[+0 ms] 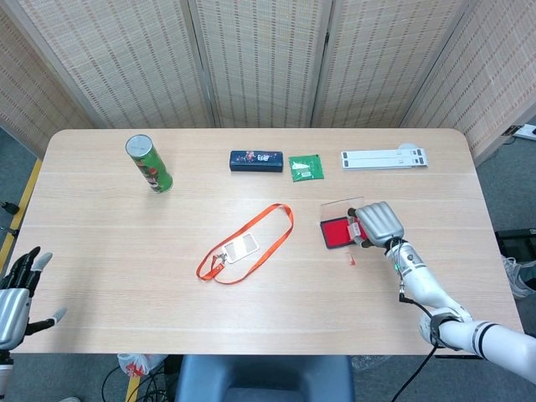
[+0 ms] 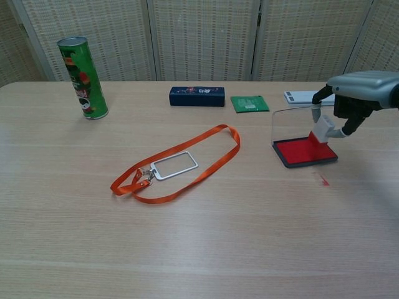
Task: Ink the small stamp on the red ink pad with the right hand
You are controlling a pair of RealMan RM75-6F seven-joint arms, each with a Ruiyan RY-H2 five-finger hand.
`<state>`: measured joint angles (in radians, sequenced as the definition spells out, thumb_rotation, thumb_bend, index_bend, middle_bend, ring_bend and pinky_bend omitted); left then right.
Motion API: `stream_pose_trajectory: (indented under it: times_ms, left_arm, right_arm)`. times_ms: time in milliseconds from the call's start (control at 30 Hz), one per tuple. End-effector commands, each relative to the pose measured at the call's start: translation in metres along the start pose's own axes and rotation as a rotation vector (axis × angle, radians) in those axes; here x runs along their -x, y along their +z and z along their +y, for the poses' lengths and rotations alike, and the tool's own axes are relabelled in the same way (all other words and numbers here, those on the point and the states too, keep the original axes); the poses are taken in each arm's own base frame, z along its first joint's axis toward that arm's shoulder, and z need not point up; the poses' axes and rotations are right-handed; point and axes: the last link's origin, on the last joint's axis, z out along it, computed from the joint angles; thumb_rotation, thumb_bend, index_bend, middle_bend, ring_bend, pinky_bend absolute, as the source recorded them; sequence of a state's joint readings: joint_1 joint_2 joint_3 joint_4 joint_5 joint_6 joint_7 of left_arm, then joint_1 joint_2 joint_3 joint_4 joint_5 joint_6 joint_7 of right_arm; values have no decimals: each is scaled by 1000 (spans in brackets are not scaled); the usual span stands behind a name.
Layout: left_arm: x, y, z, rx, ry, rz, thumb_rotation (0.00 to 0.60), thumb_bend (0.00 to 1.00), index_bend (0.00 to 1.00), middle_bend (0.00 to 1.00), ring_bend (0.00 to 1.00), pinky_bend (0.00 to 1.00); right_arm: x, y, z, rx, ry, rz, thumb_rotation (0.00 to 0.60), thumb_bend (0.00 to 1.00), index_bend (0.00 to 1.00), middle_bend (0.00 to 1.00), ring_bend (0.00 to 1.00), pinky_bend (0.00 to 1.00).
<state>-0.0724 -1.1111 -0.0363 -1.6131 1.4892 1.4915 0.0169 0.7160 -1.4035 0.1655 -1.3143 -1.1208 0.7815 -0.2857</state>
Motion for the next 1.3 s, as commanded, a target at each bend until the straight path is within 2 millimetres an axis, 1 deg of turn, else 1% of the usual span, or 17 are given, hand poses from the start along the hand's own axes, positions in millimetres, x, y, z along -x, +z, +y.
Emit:
stream_pose_trajectory:
  times_ms: [33,400,633,833,1067,1300]
  left_arm:
    - [0,0,0,2,-1,0,600,200,37,0,25,268]
    - [-2,-2,0,7,-5,2,600,200,37,0,25,268]
    - [-4,-4,0,7,-9,10,600,200,37,0,25,268]
    - [-3,-5,2,11,7,13,600,200,37,0,26,268]
    - [-3,-6,2,11,10,16,600,200,37,0,26,268]
    - [-1,-5,2,11,14,13,600,200,37,0,25,268]
  right_arm:
    - [2,5,-3,5,-7,-7,600,369,905,1000,880,862]
    - [12,19,-3,34,-23,-19,600,376,906,1000,880,862]
    - [21,27,-6,32,-36,-35,600,378,907,1000,880,862]
    - [28,30,-9,23,-46,-45,600,378,906,1000,880,862]
    - [34,32,-4,35,-57,-52,600,378,907,1000,880,862]
    - [30,29,1,37,-37,-37,600,378,912,1000,880,862]
